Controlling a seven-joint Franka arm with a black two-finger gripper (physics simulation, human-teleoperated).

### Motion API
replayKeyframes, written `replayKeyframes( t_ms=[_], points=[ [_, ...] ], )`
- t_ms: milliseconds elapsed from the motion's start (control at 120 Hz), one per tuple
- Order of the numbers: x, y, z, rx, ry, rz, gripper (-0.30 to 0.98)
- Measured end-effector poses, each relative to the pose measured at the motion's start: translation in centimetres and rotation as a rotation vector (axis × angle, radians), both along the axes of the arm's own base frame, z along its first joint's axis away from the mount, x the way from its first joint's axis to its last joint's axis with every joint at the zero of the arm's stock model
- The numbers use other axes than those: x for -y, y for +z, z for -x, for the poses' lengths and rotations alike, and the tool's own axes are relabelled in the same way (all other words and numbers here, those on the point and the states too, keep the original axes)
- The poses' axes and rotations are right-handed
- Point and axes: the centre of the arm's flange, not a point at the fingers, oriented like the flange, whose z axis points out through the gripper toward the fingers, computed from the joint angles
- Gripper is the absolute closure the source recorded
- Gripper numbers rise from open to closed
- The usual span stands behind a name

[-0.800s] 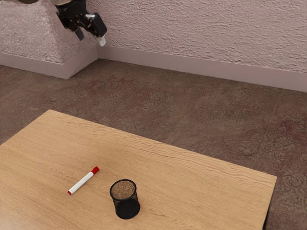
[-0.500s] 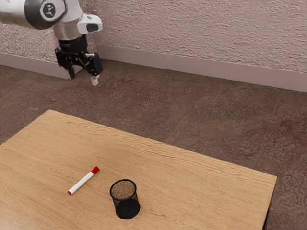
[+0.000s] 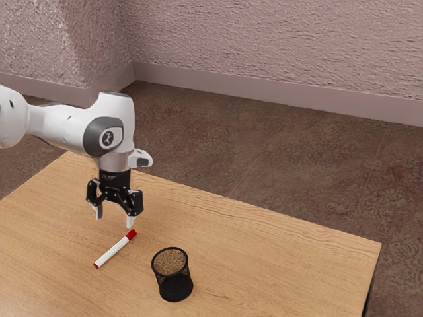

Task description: Put the marker into the pen holder.

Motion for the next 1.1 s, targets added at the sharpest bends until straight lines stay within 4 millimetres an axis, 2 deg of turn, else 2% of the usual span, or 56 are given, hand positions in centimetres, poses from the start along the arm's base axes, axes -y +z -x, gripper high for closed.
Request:
replayKeyframes(
  t_ms=[92,267,483,900,1100],
  points=[
    [0.7,-2.5,0.8,-0.023,-0.02,0.009,0.0],
    [0.2,-4.1,0.9,-0.016,-0.031,0.021,0.0],
    [-1.3,-6.9,-0.3,-0.016,-0.057,0.035,0.0],
    [-2.0,-9.2,-2.2,0.002,-0.139,0.069,0.0],
    [-1.9,-9.8,-2.3,0.002,-0.158,0.098,0.0]
  ],
)
